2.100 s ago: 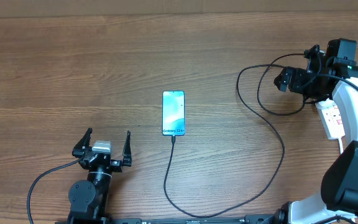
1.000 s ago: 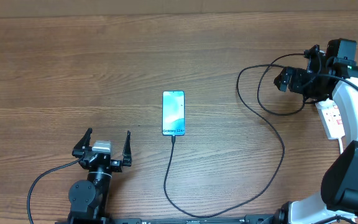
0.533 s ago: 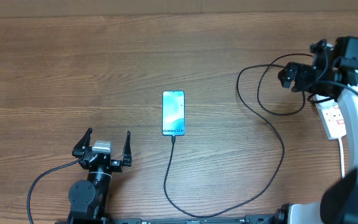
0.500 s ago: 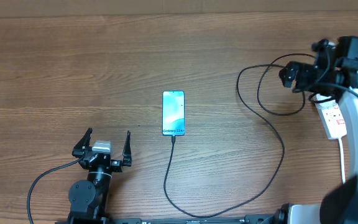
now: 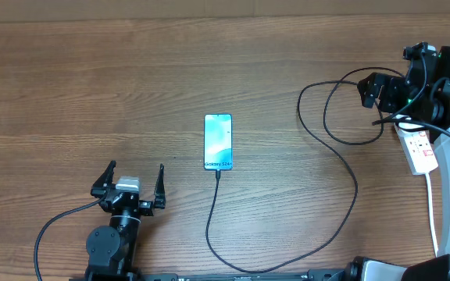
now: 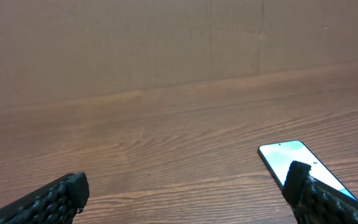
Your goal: Plug charger to phone and switch on socket
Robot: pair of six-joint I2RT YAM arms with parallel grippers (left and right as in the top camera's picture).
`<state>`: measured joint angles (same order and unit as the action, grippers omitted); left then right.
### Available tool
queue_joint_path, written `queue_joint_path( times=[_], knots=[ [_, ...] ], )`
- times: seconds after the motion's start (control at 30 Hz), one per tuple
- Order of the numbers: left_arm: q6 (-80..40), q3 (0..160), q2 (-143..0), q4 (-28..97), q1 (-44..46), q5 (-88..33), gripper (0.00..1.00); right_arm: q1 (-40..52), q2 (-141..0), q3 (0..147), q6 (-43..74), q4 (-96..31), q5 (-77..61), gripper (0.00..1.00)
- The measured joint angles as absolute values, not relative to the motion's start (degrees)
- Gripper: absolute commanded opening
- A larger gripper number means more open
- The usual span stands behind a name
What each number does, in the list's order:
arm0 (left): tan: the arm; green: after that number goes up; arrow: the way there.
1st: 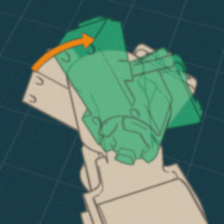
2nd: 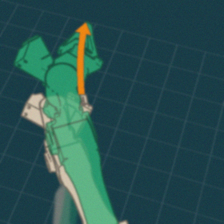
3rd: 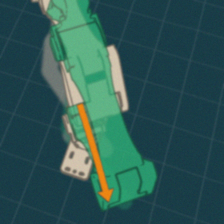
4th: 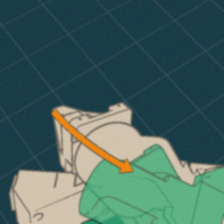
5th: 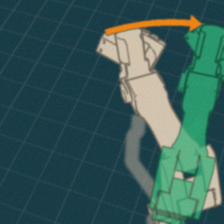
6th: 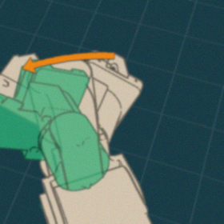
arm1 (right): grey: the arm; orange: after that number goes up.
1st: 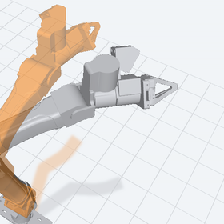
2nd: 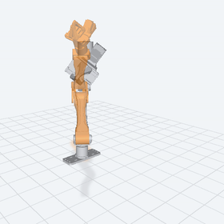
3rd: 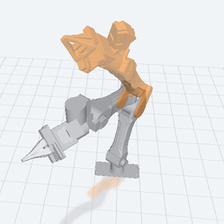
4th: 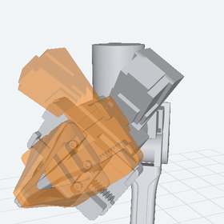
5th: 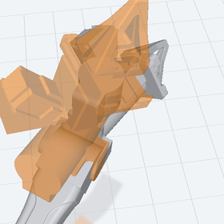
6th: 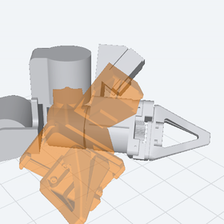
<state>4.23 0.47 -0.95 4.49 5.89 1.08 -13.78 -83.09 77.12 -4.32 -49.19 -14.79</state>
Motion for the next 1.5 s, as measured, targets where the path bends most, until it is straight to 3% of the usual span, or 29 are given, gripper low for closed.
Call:
queue_joint_path(
  times=[0.73, 1.3, 1.5],
  knots=[
    [4.2, 0.5, -1.0, 4.5, 5.9, 1.1, 0.99, -13.8, -74.3, 75.0, -4.4, -61.3, -9.0, 1.0],
    [4.2, 0.5, -0.9, 4.5, 5.9, 1.1, 1.0, -13.8, -74.0, 33.1, -4.5, -28.3, -17.0, 1.0],
    [4.2, 0.5, -0.9, 4.5, 5.9, 1.1, 0.99, -13.8, -73.3, 27.1, -4.5, -23.3, -17.7, 1.0]
  ],
)
